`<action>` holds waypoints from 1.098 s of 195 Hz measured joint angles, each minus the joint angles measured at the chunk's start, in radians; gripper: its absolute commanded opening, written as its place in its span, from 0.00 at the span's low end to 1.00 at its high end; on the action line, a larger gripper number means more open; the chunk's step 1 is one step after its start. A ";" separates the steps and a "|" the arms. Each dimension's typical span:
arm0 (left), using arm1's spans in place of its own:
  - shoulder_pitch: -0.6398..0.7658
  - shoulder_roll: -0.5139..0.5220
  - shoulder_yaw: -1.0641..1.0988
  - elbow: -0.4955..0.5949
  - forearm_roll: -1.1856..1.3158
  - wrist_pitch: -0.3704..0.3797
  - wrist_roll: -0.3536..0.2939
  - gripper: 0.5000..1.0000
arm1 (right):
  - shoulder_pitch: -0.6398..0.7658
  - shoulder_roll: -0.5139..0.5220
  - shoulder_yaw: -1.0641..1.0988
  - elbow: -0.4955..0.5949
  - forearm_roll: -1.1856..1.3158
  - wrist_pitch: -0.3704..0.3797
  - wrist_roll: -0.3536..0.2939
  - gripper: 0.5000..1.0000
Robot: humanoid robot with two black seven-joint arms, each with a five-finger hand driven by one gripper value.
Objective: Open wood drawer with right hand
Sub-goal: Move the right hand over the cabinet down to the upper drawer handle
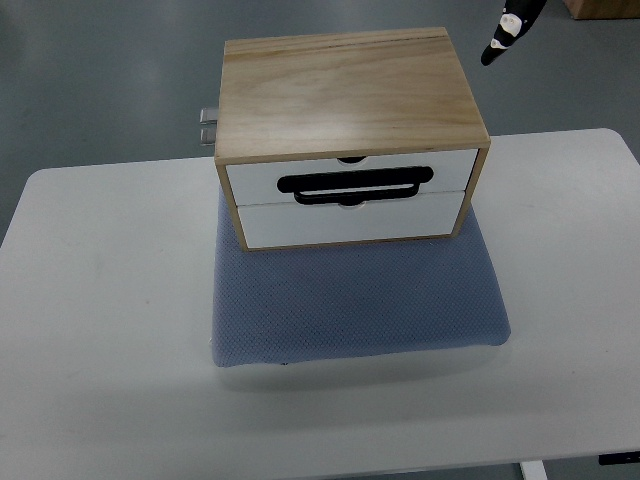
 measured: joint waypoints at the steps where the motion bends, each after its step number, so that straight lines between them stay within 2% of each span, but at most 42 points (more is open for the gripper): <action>1: 0.000 0.000 0.000 0.000 0.000 0.000 0.000 1.00 | 0.000 0.000 0.000 0.003 0.000 0.000 0.000 0.89; 60: 0.000 0.000 0.000 0.000 0.000 0.000 0.000 1.00 | 0.000 0.005 0.002 0.152 0.011 0.000 -0.018 0.89; 123: 0.000 0.000 0.000 0.000 0.000 0.000 0.000 1.00 | -0.007 0.041 0.009 0.201 0.112 0.000 -0.030 0.88; 139: 0.000 0.000 0.000 0.000 0.000 0.000 0.000 1.00 | -0.010 0.054 0.007 0.201 0.179 0.000 -0.063 0.88; 178: 0.000 0.000 0.000 0.000 0.000 0.000 0.000 1.00 | -0.017 0.084 -0.001 0.207 0.372 0.000 -0.193 0.88; 214: 0.000 0.000 -0.001 0.000 0.000 0.000 0.000 1.00 | -0.019 0.098 -0.008 0.237 0.407 0.000 -0.245 0.88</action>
